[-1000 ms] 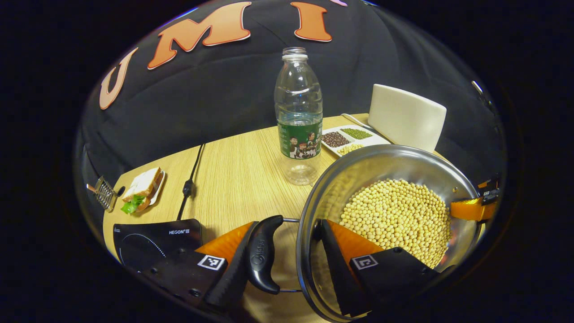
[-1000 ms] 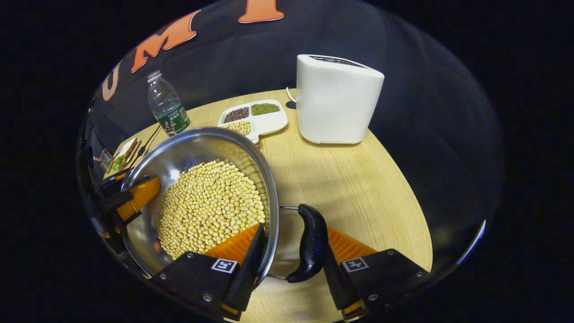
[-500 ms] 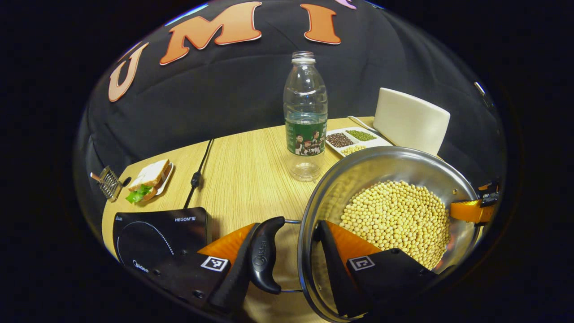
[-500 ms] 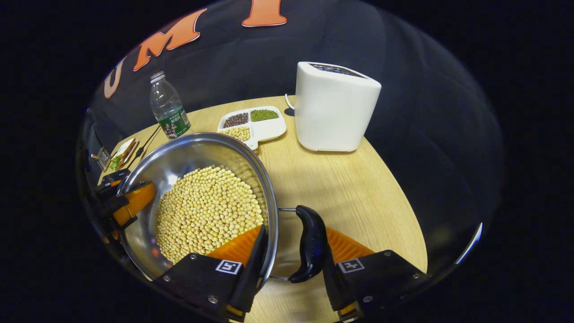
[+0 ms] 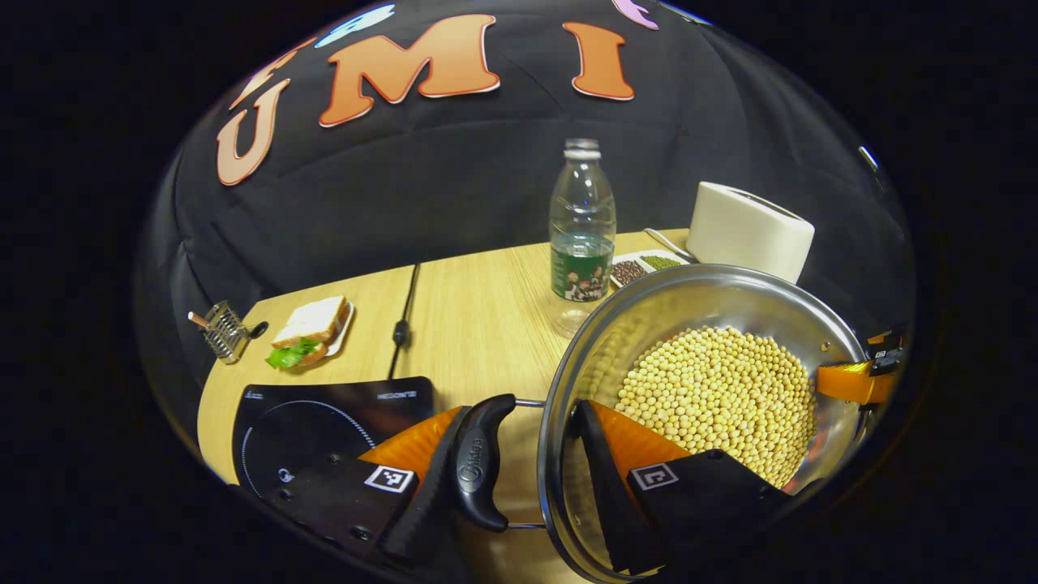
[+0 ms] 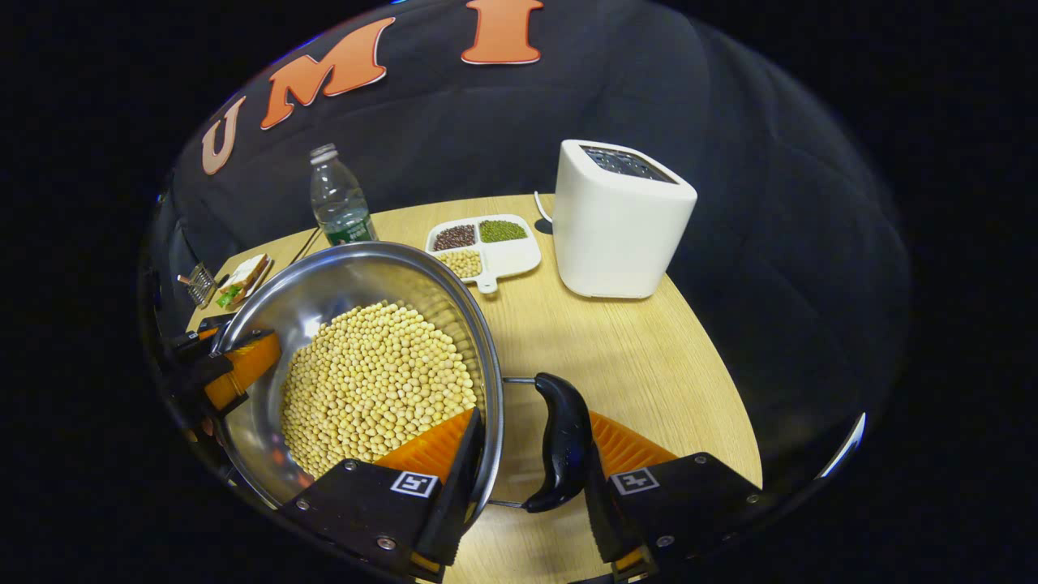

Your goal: First push the handle of the pot to place it horizontally, then grasp the pot with both hands and set it on the induction cooktop.

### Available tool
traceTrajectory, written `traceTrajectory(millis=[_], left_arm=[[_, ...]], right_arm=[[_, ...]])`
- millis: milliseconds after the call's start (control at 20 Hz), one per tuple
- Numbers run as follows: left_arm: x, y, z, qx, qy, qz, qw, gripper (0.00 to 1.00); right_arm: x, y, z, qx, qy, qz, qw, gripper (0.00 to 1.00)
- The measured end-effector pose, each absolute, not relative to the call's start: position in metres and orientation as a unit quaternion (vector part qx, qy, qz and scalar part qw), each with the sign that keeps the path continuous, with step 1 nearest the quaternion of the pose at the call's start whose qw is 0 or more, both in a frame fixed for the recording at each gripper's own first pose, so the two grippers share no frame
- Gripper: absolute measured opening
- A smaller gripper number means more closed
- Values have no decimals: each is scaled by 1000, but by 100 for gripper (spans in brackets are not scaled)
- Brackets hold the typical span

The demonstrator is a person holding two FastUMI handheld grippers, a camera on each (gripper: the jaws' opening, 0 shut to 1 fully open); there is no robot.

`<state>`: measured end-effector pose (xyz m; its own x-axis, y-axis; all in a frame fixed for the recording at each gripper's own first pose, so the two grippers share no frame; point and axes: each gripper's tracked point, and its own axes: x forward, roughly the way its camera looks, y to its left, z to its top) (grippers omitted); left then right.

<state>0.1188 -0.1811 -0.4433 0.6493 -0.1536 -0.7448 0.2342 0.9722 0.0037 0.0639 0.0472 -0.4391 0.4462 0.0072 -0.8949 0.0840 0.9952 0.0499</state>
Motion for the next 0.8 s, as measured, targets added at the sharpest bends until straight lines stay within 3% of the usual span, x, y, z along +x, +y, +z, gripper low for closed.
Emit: traceTrajectory(millis=[100, 150, 200, 300, 350, 450, 500, 600, 650, 700, 800], left_arm=[[119, -166, -433, 48, 400, -101, 909, 82], [117, -157, -430, 44, 402, -97, 909, 82], [114, -147, -427, 41, 403, -92, 909, 82], [111, -126, -419, 41, 401, -81, 912, 79], [109, -115, -414, 43, 397, -74, 914, 82], [102, -90, -406, 46, 395, -63, 915, 82], [101, -80, -402, 48, 395, -58, 916, 82], [95, -58, -394, 53, 397, -46, 915, 82], [92, -48, -389, 55, 396, -40, 916, 79], [91, -37, -384, 57, 395, -34, 916, 82], [89, -21, -375, 59, 393, -23, 917, 79]], right_arm=[[70, 63, -427, 31, 519, -10, 854, 58], [72, 68, -421, 24, 517, -5, 856, 63], [72, 75, -415, 18, 517, 1, 856, 58], [73, 88, -408, 11, 513, 14, 858, 58], [74, 90, -400, 10, 511, 21, 859, 63], [72, 89, -390, 9, 509, 34, 860, 58], [73, 90, -388, 8, 507, 41, 861, 63], [75, 88, -392, 4, 505, 54, 862, 58], [77, 88, -392, 3, 501, 61, 863, 63], [79, 88, -392, 3, 501, 68, 863, 63], [82, 87, -391, 2, 498, 79, 863, 59]])
